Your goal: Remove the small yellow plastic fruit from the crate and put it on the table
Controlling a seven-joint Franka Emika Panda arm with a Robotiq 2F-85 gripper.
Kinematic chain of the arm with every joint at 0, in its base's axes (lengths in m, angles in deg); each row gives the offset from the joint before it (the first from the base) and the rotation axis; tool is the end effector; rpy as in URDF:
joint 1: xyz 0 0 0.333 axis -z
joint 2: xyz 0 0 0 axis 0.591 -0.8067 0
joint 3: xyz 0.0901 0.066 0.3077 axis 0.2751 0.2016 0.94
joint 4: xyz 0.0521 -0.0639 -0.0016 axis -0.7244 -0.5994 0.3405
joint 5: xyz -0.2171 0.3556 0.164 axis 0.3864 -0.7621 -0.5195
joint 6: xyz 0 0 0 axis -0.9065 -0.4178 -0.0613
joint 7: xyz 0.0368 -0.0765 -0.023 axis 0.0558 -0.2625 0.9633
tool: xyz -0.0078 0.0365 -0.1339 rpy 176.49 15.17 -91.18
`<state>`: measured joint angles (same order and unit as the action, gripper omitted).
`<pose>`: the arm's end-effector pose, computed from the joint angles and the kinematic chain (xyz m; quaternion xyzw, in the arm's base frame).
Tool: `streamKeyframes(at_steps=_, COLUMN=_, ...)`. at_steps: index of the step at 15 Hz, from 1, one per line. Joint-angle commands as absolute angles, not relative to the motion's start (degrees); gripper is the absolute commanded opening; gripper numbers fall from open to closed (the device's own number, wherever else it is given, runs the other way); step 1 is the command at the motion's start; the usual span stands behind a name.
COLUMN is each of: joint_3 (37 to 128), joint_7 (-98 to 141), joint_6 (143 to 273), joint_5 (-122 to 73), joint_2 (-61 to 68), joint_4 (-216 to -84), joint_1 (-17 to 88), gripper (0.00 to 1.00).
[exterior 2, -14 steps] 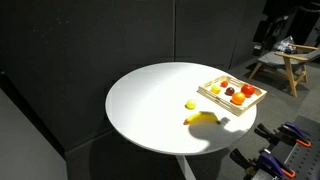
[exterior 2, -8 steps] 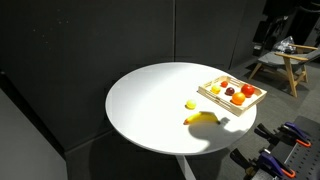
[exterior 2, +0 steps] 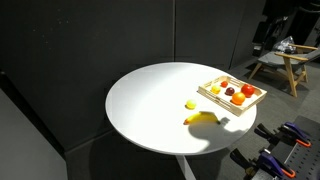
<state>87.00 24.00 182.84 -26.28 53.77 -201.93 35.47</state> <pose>0.4118 0.0043 0.4328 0.9998 -0.0050 -0.0124 0.0120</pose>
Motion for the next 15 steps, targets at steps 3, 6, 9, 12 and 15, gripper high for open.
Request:
streamKeyframes(at_steps=3, joint_3=87.25, joint_7=24.12, joint_6=182.72, joint_5=-26.43, joint_2=53.5, joint_4=-201.82, joint_1=35.73, gripper=1.0)
streamKeyframes(at_steps=6, joint_3=87.25, joint_7=24.12, joint_6=182.72, joint_5=-26.43, joint_2=53.33, joint_4=-201.83, joint_1=35.73, gripper=1.0)
streamKeyframes(at_steps=9, joint_3=87.24, joint_7=23.96, joint_6=183.14, joint_5=-26.63, joint_2=52.52, joint_4=-201.1, joint_1=35.71, gripper=1.0)
streamKeyframes(at_steps=12, joint_3=87.22, joint_7=23.81, joint_6=183.83, joint_5=-26.99, joint_2=51.26, joint_4=-200.25, joint_1=35.61, gripper=1.0)
streamKeyframes(at_steps=15, joint_3=87.17, joint_7=23.74, joint_6=183.89, joint_5=-27.17, joint_2=50.44, joint_4=-199.71, joint_1=35.6, gripper=1.0)
